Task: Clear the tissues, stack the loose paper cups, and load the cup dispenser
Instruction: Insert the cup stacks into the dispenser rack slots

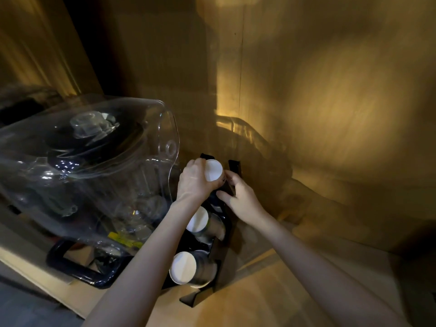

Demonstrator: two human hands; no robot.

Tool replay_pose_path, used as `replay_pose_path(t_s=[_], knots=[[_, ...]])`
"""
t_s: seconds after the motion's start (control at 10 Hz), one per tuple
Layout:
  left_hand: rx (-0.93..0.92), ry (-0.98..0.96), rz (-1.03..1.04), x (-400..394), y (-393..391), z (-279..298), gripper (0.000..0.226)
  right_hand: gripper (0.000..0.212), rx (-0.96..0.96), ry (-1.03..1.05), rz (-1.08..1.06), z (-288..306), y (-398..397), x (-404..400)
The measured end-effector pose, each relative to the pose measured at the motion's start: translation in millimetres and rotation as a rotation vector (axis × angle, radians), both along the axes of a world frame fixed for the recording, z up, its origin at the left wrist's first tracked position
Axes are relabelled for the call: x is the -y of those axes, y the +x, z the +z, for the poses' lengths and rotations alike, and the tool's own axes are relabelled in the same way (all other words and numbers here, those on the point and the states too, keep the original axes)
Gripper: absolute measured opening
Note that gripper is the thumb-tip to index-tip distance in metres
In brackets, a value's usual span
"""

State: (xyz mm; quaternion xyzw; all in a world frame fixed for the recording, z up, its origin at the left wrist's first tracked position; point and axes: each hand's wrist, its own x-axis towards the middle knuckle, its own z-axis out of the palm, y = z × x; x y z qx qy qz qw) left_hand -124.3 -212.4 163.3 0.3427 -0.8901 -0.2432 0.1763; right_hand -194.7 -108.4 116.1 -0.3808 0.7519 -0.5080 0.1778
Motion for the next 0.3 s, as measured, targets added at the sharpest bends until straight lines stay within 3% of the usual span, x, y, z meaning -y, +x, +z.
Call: replay_pose_path(t_s=[0.2, 0.3], knots=[[0.061, -0.033, -0.030, -6.6, 3.6, 1.9, 0.060, 0.043, 0.120, -0.031, -0.108, 31.6, 0.4, -26.0], [0.129, -0.038, -0.069, -10.5, 3.4, 12.2, 0.067, 0.022, 0.178, -0.233, -0.238, 68.1, -0.3, -57.5]])
